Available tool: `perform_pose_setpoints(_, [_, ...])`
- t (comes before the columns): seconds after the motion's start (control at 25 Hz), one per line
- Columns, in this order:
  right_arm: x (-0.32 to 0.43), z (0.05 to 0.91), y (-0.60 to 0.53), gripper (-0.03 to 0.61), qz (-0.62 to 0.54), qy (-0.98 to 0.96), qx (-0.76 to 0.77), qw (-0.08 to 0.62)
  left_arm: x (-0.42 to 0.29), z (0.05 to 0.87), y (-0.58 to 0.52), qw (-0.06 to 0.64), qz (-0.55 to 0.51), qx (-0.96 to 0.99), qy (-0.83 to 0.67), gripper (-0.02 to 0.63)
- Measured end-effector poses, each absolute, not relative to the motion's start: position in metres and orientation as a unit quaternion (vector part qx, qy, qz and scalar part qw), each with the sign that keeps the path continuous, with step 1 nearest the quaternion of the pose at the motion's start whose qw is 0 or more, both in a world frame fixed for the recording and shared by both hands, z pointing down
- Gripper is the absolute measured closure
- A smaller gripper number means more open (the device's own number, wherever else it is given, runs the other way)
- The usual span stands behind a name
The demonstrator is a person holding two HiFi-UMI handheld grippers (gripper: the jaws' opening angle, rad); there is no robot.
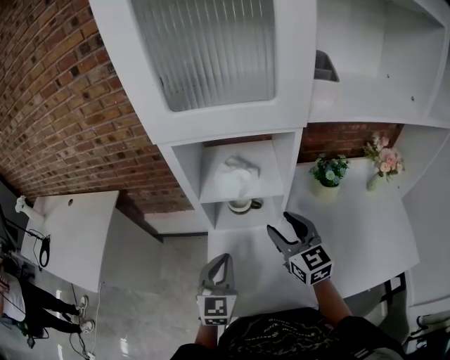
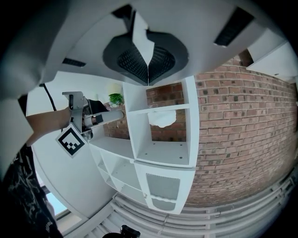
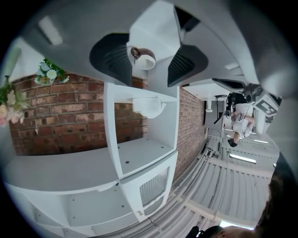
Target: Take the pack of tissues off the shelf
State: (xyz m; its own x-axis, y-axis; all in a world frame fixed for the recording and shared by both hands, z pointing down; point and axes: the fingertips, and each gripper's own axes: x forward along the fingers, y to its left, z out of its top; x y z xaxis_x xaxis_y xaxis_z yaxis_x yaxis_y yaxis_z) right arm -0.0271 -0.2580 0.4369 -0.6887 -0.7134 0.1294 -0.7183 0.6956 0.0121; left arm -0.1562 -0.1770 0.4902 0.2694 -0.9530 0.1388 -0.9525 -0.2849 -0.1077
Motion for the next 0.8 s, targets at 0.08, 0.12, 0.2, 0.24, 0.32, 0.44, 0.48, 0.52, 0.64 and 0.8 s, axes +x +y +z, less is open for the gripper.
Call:
perform_pose_setpoints(0.08, [-0.035, 0.432, -0.264, 0.279, 0.020, -0.916, 0.396, 0.058, -0.156, 0.492, -0.180, -0.004, -0.089, -0.803, 0.589, 0.604])
perform_pose_setpoints(0.12, [-0.039, 0.430, -0.268, 0.226, 0.020, -0.915, 0.399, 0.056, -0.156, 0.494, -0.181, -0.006, -0.090, -0.806, 0.585, 0.604])
perform_pose_setpoints(0.2, [-0.047, 0.424, -0.275, 0.193, 0.018, -0.914, 0.402, 0.054, -0.156, 0.494, -0.183, -0.005, -0.096, -0.812, 0.576, 0.604])
perform_pose_setpoints(0.24, [-0.052, 0.420, -0.279, 0.190, 0.015, -0.914, 0.401, 0.053, -0.157, 0.494, -0.185, -0.004, -0.099, -0.814, 0.572, 0.604])
perform_pose_setpoints(0.32, [-0.061, 0.412, -0.288, 0.190, 0.009, -0.916, 0.397, 0.054, -0.159, 0.496, -0.187, -0.008, -0.100, -0.817, 0.568, 0.604])
perform_pose_setpoints(0.44, [-0.071, 0.398, -0.299, 0.192, -0.017, -0.915, 0.398, 0.058, -0.160, 0.503, -0.189, -0.020, -0.097, -0.820, 0.564, 0.604])
perform_pose_setpoints(0.48, [-0.074, 0.394, -0.302, 0.192, -0.024, -0.914, 0.400, 0.058, -0.161, 0.504, -0.189, -0.020, -0.099, -0.821, 0.561, 0.604])
perform_pose_setpoints(0.52, [-0.076, 0.391, -0.305, 0.193, -0.026, -0.914, 0.402, 0.058, -0.162, 0.504, -0.190, -0.020, -0.100, -0.822, 0.560, 0.604])
perform_pose_setpoints(0.64, [-0.083, 0.386, -0.313, 0.193, -0.024, -0.914, 0.401, 0.056, -0.166, 0.506, -0.193, -0.023, -0.100, -0.823, 0.558, 0.604])
perform_pose_setpoints(0.8, [-0.092, 0.388, -0.324, 0.193, -0.016, -0.915, 0.396, 0.077, -0.168, 0.508, -0.198, -0.026, -0.101, -0.825, 0.555, 0.604])
